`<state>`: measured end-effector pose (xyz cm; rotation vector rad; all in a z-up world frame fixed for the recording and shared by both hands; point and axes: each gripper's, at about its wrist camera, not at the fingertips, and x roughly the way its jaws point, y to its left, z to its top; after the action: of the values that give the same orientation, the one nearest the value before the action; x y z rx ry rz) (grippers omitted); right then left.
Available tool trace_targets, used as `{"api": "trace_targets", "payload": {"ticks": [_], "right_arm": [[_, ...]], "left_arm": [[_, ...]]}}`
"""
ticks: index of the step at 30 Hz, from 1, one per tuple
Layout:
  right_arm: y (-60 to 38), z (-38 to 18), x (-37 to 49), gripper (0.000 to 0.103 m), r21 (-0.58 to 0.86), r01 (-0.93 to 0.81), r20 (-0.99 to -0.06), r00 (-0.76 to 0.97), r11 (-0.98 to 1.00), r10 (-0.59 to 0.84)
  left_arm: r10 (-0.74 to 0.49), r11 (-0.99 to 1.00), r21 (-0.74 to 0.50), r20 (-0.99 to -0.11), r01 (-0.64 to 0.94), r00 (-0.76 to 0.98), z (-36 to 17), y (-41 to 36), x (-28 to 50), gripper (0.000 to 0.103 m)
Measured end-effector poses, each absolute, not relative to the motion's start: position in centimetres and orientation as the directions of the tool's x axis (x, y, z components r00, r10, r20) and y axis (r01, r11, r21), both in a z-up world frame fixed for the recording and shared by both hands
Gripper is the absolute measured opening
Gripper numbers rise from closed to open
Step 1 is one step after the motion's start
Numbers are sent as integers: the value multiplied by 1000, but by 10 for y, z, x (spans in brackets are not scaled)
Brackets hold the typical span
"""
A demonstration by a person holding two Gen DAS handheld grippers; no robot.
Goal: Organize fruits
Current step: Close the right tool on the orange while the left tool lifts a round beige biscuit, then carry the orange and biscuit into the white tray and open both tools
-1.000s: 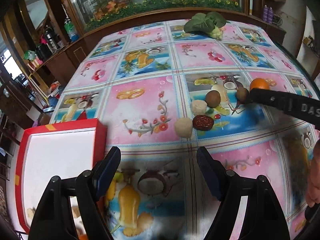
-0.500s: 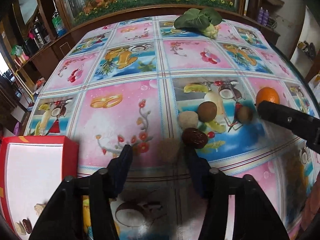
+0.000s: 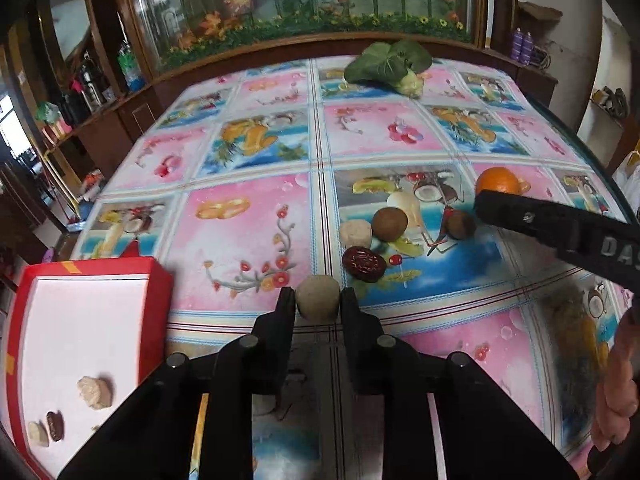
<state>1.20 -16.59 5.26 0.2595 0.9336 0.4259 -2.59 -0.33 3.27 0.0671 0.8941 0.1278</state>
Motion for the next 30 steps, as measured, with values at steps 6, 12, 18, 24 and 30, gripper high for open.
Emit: {"api": "trace_targets", "payload": {"ticks": [6, 12, 18, 24, 30], "right_arm": [[-159, 57, 3, 38, 397, -279, -689, 539, 875, 484], [-148, 65, -10, 38, 384, -356, -638, 564, 852, 524], [-142, 67, -17, 38, 365, -385, -608, 591, 848, 530], [-140, 64, -18, 38, 338, -385, -614, 601, 859, 511], [-138, 61, -19, 38, 305, -378, -618, 620, 874, 484]], "left_arm": [[191, 981, 151, -706, -119, 682, 59, -7, -48, 22], [231, 973, 169, -655, -158, 719, 75, -2, -65, 22], [251, 968, 159, -636, -194, 729, 78, 9, -75, 22], [253, 966, 135, -645, -219, 721, 73, 21, -83, 22], [258, 963, 113, -636, -244, 727, 76, 32, -91, 22]]}}
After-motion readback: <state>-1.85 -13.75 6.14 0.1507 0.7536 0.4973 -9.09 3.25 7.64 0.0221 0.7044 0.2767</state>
